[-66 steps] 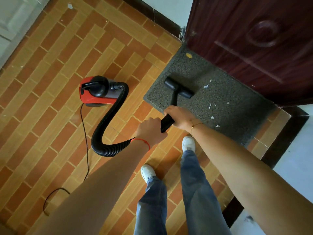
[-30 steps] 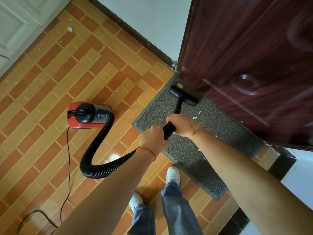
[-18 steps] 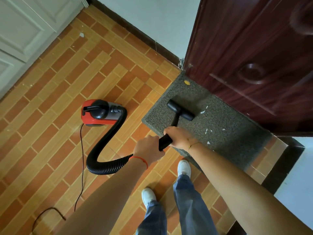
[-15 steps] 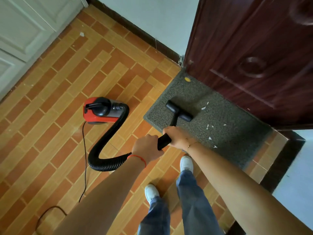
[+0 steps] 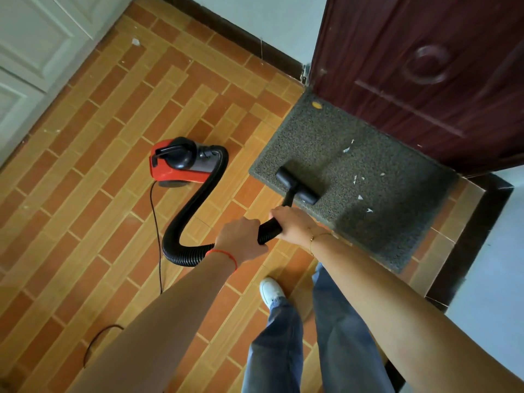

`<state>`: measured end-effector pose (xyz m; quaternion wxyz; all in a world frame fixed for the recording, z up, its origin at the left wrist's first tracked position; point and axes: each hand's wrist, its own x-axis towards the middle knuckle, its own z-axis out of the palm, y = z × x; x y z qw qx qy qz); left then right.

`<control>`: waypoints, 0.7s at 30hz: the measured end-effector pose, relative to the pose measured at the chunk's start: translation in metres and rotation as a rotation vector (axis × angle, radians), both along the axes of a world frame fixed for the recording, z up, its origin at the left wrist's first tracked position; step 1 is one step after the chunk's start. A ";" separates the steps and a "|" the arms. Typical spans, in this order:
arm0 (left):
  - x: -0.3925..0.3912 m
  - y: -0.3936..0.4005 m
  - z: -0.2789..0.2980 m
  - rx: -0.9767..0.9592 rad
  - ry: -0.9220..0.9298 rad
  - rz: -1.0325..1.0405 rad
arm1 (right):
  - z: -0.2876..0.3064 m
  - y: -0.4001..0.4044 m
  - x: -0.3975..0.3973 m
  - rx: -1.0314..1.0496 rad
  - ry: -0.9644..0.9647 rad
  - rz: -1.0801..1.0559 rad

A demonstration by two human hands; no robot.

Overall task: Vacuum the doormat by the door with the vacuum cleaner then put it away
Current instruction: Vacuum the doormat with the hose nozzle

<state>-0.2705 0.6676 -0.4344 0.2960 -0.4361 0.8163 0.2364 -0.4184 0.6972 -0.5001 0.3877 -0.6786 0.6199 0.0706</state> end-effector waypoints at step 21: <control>-0.041 -0.001 -0.019 -0.025 0.028 0.066 | -0.011 -0.019 -0.044 -0.020 0.088 0.093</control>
